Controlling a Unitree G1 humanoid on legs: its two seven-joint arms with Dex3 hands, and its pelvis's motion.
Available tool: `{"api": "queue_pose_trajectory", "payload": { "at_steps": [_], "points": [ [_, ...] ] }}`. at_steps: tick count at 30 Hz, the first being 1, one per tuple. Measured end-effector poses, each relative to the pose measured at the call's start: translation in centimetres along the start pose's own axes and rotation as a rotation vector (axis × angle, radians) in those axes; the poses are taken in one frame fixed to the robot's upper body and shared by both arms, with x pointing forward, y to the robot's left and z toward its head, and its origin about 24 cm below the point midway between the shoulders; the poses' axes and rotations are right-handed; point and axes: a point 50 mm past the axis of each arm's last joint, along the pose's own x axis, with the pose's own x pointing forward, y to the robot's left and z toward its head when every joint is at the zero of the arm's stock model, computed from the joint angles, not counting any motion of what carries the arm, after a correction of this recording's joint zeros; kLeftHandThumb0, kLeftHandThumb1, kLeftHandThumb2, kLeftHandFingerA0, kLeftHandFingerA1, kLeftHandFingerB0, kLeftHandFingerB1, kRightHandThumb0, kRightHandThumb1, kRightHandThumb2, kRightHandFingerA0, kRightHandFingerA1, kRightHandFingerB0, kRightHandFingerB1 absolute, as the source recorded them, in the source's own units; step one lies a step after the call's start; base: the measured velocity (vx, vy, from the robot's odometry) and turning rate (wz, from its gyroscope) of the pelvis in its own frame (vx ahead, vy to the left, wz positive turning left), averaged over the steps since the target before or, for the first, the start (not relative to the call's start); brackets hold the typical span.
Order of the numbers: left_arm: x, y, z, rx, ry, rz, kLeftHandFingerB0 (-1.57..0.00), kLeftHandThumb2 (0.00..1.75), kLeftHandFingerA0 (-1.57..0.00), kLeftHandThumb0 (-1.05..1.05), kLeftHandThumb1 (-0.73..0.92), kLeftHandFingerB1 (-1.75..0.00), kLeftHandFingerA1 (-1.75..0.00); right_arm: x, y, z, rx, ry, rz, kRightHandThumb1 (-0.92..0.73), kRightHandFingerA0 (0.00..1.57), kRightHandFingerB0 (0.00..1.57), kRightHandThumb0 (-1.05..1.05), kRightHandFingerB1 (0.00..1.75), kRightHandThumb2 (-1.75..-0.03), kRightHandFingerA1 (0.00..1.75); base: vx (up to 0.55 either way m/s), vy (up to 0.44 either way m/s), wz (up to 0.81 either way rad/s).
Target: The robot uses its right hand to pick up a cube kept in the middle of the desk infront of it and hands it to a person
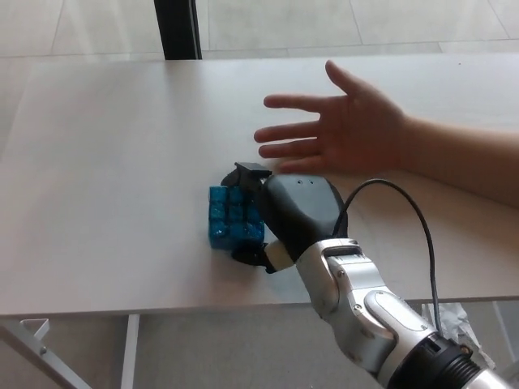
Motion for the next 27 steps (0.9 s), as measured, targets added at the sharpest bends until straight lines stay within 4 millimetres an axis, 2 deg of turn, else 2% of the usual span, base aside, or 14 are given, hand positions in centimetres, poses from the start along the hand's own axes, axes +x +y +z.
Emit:
{"api": "queue_pose_trajectory", "payload": {
  "at_steps": [1,2,3,5,7,8,13,14,17,19,23,24,25,27],
  "points": [
    [0.0,0.0,0.0,0.0,0.001,0.001,-0.65,0.64,-0.63,-0.71,0.81,-0.44,-0.58,0.0,-0.1,-0.2,-0.002,-0.001,-0.016,-0.54,0.81,0.87,-0.31,1.0,-0.61,1.74,0.0,0.0,0.0],
    [0.0,0.0,-0.1,0.0,0.001,0.001,-0.65,0.64,-0.64,-0.71,0.82,-0.45,-0.61,0.0,-0.2,-0.3,-0.003,-0.001,-0.026,-0.59,0.78,0.76,-0.25,1.42,-0.73,1.75,0.0,0.0,0.0],
    [0.0,0.0,-0.1,0.001,0.002,0.002,-0.64,0.64,-0.63,-0.72,0.82,-0.44,-0.6,0.0,-0.3,-0.5,-0.006,0.0,-0.043,-0.58,0.79,0.79,-0.28,1.26,-0.68,1.74,0.0,0.0,0.0],
    [0.0,0.0,-0.1,0.002,0.001,0.003,-0.64,0.64,-0.63,-0.72,0.82,-0.44,-0.6,0.0,-0.6,-1.0,-0.01,0.002,-0.07,-0.58,0.79,0.79,-0.28,1.26,-0.68,1.74,0.0,0.0,0.0],
    [0.0,0.1,-0.2,0.004,0.001,0.004,-0.65,0.65,-0.59,-0.73,0.82,-0.43,-0.56,0.0,-0.9,-1.4,-0.011,0.003,-0.094,-0.57,0.83,0.88,-0.29,0.88,-0.58,1.72,0.0,0.0,0.0],
    [-0.1,0.1,-0.3,0.006,0.003,0.004,-0.65,0.65,-0.6,-0.73,0.82,-0.43,-0.56,0.0,-1.1,-1.6,-0.014,0.002,-0.113,-0.57,0.83,0.88,-0.32,0.82,-0.58,1.7,0.0,0.0,0.0],
    [-0.1,0.1,-0.4,0.01,-0.001,0.007,-0.65,0.64,-0.61,-0.72,0.81,-0.45,-0.6,0.6,-3.5,-2.0,-0.029,-0.036,-0.23,-0.57,0.85,0.9,-0.3,0.82,-0.62,1.62,0.0,0.0,0.0],
    [-0.1,0.1,-0.4,0.011,-0.001,0.008,-0.63,0.65,-0.61,-0.72,0.81,-0.44,-0.59,0.7,-4.0,-2.0,-0.031,-0.044,-0.25,-0.55,0.84,0.92,-0.25,0.92,-0.7,1.58,0.0,0.0,0.0],
    [-0.1,0.1,-0.5,0.014,-0.003,0.009,-0.65,0.64,-0.61,-0.73,0.81,-0.44,-0.59,1.5,-5.8,-2.1,-0.038,-0.061,-0.312,-0.53,0.86,0.9,-0.25,0.84,-0.69,1.54,0.0,0.0,0.0],
    [-0.1,0.2,-0.5,0.015,-0.003,0.01,-0.67,0.64,-0.63,-0.72,0.81,-0.44,-0.59,2.0,-7.2,-2.1,-0.048,-0.074,-0.352,-0.57,0.83,0.85,-0.23,1.09,-0.75,1.65,0.0,0.0,0.0],
    [-0.2,0.2,-0.6,0.015,-0.002,0.014,-0.66,0.65,-0.64,-0.74,0.81,-0.46,-0.64,3.5,-10.1,-3.1,-0.113,-0.072,-0.406,-0.56,0.82,0.89,-0.32,0.85,-0.61,1.65,0.0,0.0,0.0],
    [-0.2,0.2,-0.6,0.016,-0.001,0.015,-0.66,0.65,-0.64,-0.74,0.81,-0.47,-0.64,3.8,-10.7,-3.5,-0.129,-0.064,-0.415,-0.46,0.9,0.93,-0.43,0.79,-0.67,1.52,0.0,0.0,0.0],
    [-0.2,0.2,-0.7,0.016,0.0,0.015,-0.64,0.64,-0.61,-0.73,0.8,-0.47,-0.62,4.0,-11.2,-3.9,-0.143,-0.056,-0.421,-0.54,0.84,0.9,-0.36,0.67,-0.56,1.63,0.0,0.0,0.0],
    [-0.2,0.2,-0.7,0.015,0.002,0.016,-0.63,0.64,-0.61,-0.73,0.81,-0.46,-0.62,4.2,-12.0,-4.4,-0.168,-0.042,-0.428,-0.59,0.84,0.89,-0.39,0.66,-0.57,1.6,0.0,0.0,0.0]
  ]
}}
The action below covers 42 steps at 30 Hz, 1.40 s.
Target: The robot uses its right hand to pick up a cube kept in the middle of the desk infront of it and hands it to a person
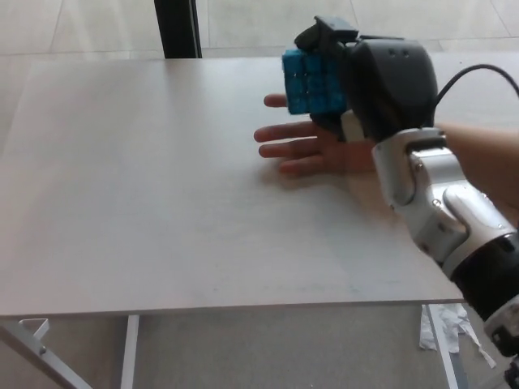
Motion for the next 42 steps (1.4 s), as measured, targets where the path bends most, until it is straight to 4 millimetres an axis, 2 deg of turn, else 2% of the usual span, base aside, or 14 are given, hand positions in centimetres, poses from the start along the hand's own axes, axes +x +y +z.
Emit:
{"api": "queue_pose_trajectory", "payload": {
  "at_steps": [9,20,21,23,24,25,26,30,33,34,36,37,40,42],
  "points": [
    [0.1,-0.1,0.3,0.001,-0.008,-0.001,-0.66,0.64,-0.61,-0.72,0.81,-0.46,-0.6,0.5,-0.1,-3.1,-0.177,0.012,0.092,-0.54,1.02,0.92,-0.42,0.59,-0.61,1.62,0.0,0.0,0.0],
    [0.2,-0.3,0.7,0.016,-0.016,-0.009,-0.63,0.65,-0.63,-0.72,0.81,-0.45,-0.57,-0.1,1.9,-3.9,-0.266,0.01,0.239,-0.55,0.9,0.92,-0.34,0.66,-0.6,1.67,0.0,0.0,0.0],
    [0.2,-0.3,0.8,0.017,-0.017,-0.009,-0.65,0.64,-0.64,-0.71,0.82,-0.46,-0.58,-0.1,2.1,-3.7,-0.266,0.007,0.246,-0.56,0.91,0.88,-0.33,0.94,-0.6,1.69,0.0,0.0,0.0],
    [0.2,-0.4,0.9,0.017,-0.02,-0.011,-0.65,0.64,-0.64,-0.7,0.81,-0.46,-0.57,-0.3,2.6,-3.3,-0.27,-0.001,0.264,-0.56,0.9,0.89,-0.33,0.87,-0.6,1.69,0.0,0.0,0.0],
    [0.2,-0.5,1.0,0.017,-0.022,-0.012,-0.66,0.64,-0.65,-0.72,0.81,-0.46,-0.59,-0.4,2.9,-3.2,-0.274,-0.005,0.275,-0.57,0.89,0.85,-0.31,1.06,-0.59,1.72,0.0,0.0,0.0],
    [0.3,-0.6,1.0,0.017,-0.023,-0.013,-0.66,0.64,-0.65,-0.71,0.82,-0.46,-0.58,-0.6,3.3,-3.1,-0.281,-0.01,0.287,-0.42,1.18,0.88,-0.38,1.09,-0.89,1.34,0.0,0.0,0.0],
    [0.3,-0.6,1.0,0.017,-0.024,-0.014,-0.66,0.65,-0.64,-0.72,0.82,-0.46,-0.58,-0.7,3.5,-3.0,-0.291,-0.016,0.298,-0.55,0.89,0.79,-0.29,1.41,-0.65,1.75,0.0,0.0,0.0],
    [0.3,-0.8,1.2,0.021,-0.026,-0.019,-0.66,0.64,-0.65,-0.71,0.81,-0.45,-0.57,-0.9,4.2,-2.6,-0.343,-0.043,0.325,-0.53,0.89,0.76,-0.27,1.49,-0.69,1.75,0.0,0.0,0.0],
    [0.4,-0.9,1.3,0.022,-0.031,-0.02,-0.65,0.64,-0.64,-0.72,0.81,-0.45,-0.57,-0.9,4.3,-2.6,-0.368,-0.049,0.329,-0.58,0.88,0.79,-0.29,0.97,-0.64,1.73,0.0,0.0,0.0],
    [0.4,-0.9,1.4,0.023,-0.032,-0.021,-0.65,0.64,-0.65,-0.72,0.81,-0.44,-0.56,-0.9,4.4,-2.6,-0.377,-0.05,0.33,-0.41,1.18,0.81,-0.34,0.92,-0.9,1.33,0.0,0.0,0.0],
    [0.4,-0.9,1.5,0.022,-0.034,-0.021,-0.65,0.64,-0.65,-0.72,0.81,-0.45,-0.56,-0.9,4.4,-2.6,-0.4,-0.052,0.333,-0.43,1.17,0.79,-0.38,0.93,-0.9,1.33,0.0,0.0,0.0],
    [0.4,-0.9,1.5,0.021,-0.035,-0.021,-0.64,0.65,-0.64,-0.72,0.82,-0.45,-0.56,-0.8,4.5,-2.5,-0.41,-0.051,0.335,-0.6,0.78,0.76,-0.43,1.0,-0.63,1.52,0.0,0.0,0.0],
    [0.4,-1.0,1.5,0.022,-0.034,-0.022,-0.65,0.65,-0.64,-0.72,0.82,-0.46,-0.58,-0.6,4.5,-2.2,-0.442,-0.047,0.343,-0.59,0.75,0.76,-0.52,0.79,-0.6,1.29,0.0,0.0,0.0],
    [0.4,-1.0,1.4,0.022,-0.032,-0.023,-0.65,0.65,-0.62,-0.72,0.83,-0.45,-0.56,-0.5,4.7,-2.0,-0.468,-0.04,0.349,-0.59,0.72,0.66,-0.5,0.61,-0.59,1.29,0.0,0.0,0.0]
  ]
}}
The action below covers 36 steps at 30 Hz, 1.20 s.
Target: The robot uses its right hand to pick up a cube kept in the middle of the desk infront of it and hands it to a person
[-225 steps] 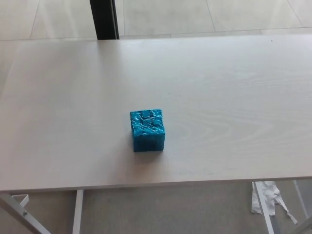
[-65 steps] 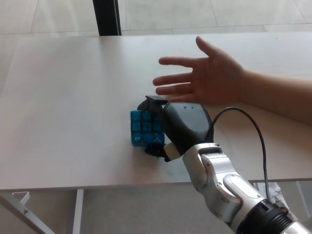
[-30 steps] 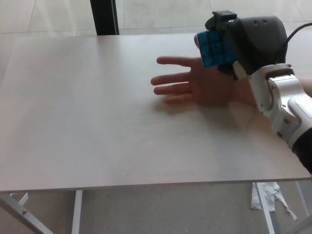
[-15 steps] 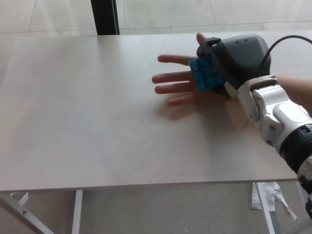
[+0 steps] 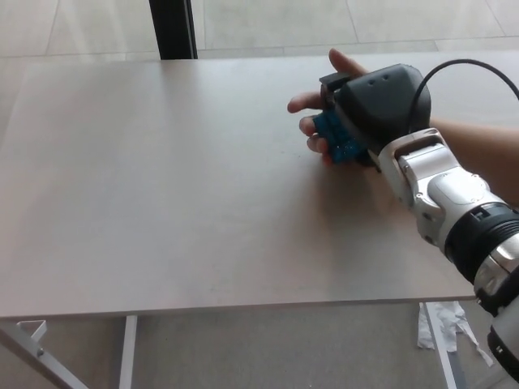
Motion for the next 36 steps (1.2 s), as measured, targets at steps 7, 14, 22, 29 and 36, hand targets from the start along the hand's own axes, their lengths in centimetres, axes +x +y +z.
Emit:
{"api": "queue_pose_trajectory", "payload": {
  "at_steps": [7,14,22,29,36],
  "points": [
    [0.0,-0.1,-0.1,0.001,0.004,-0.002,-0.63,0.65,-0.6,-0.72,0.83,-0.45,-0.56,0.0,0.0,0.3,-0.039,0.017,-0.001,-0.65,0.7,0.48,-0.45,0.51,-0.6,1.1,0.0,0.0,0.0],
    [-0.1,0.0,-0.3,0.002,0.008,-0.002,-0.65,0.65,-0.64,-0.71,0.82,-0.45,-0.57,0.4,-0.6,1.0,0.001,0.041,0.01,-0.5,0.0,0.0,-0.87,0.12,-0.86,0.14,0.0,0.0,0.0],
    [-0.1,0.0,-0.7,0.007,0.011,-0.001,-0.65,0.64,-0.63,-0.72,0.81,-0.45,-0.58,1.1,-3.1,1.6,0.067,0.029,-0.009,-0.57,0.0,0.0,-0.97,0.02,-0.96,0.18,0.0,0.0,0.0],
    [-0.2,0.0,-0.8,0.009,0.013,-0.001,-0.63,0.66,-0.59,-0.73,0.84,-0.45,-0.57,0.8,-6.2,1.1,0.114,-0.005,-0.091,-0.57,0.0,0.0,-1.0,0.02,-0.97,0.18,0.0,0.0,0.0],
    [-0.2,0.0,-0.9,0.01,0.015,-0.002,-0.67,0.65,-0.66,-0.73,0.82,-0.44,-0.59,-0.7,-7.7,-0.5,0.168,-0.012,-0.145,-0.58,0.0,0.0,-1.02,0.0,-0.96,0.17,0.0,0.0,0.0]
  ]
}}
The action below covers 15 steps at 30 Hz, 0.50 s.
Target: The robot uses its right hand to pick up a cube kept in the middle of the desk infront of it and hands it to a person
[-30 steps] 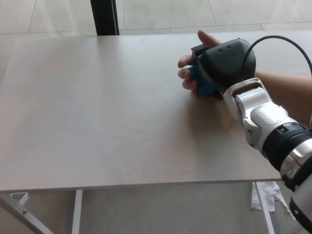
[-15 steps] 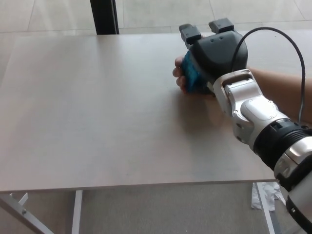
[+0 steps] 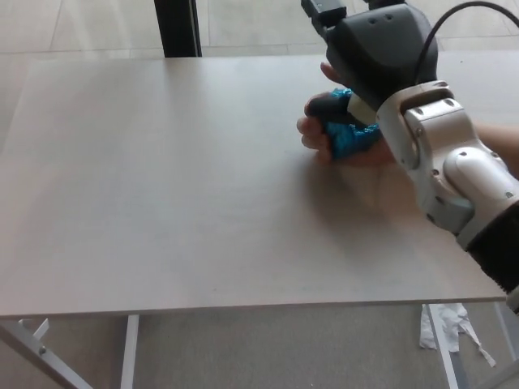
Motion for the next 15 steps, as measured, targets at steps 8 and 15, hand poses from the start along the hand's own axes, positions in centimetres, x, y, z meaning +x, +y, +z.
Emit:
{"api": "queue_pose_trajectory", "payload": {
  "at_steps": [8,15],
  "points": [
    [0.0,0.0,0.0,0.0,-0.001,0.0,-0.68,0.65,-0.67,-0.75,0.82,-0.46,-0.63,-3.3,-1.1,-3.4,0.097,0.079,-0.046,-0.57,0.42,0.28,-0.67,0.3,-0.58,0.41,0.0,0.0,0.0],
    [0.0,0.0,0.0,0.0,0.0,0.0,-0.64,0.65,-0.64,-0.73,0.83,-0.45,-0.57,-7.5,-0.7,-6.9,0.222,0.216,-0.066,-0.55,1.05,0.72,-0.49,0.46,-0.57,0.92,0.0,0.0,0.0]
  ]
}}
